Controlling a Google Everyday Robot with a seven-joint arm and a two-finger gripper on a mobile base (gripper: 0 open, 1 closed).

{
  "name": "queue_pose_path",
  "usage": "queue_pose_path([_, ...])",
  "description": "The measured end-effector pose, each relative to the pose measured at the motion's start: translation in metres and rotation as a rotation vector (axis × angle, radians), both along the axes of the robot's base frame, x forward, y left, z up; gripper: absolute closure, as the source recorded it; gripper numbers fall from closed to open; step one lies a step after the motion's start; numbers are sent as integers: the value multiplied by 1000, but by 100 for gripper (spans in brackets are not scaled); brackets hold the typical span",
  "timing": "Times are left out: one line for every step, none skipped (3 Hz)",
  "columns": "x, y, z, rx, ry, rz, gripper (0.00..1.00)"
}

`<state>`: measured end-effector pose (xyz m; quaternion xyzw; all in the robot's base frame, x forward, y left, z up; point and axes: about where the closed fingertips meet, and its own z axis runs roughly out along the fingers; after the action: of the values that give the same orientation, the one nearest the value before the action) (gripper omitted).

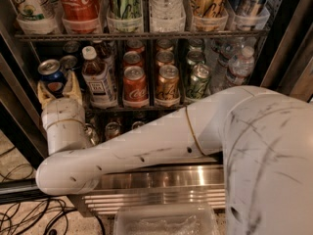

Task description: Pick pepsi can from middle shelf of fridge

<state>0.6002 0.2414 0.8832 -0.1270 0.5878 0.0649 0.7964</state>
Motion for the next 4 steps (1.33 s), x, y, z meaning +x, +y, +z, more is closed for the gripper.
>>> queue_pose_path([-10, -7, 7, -1, 4, 6, 100])
queue_pose_path([-31, -24, -4, -37, 77, 5, 100])
queue_pose_path([-49, -43, -28, -74, 194, 1, 100])
queue_pose_path([-59, -61, -37, -99, 258, 3, 100])
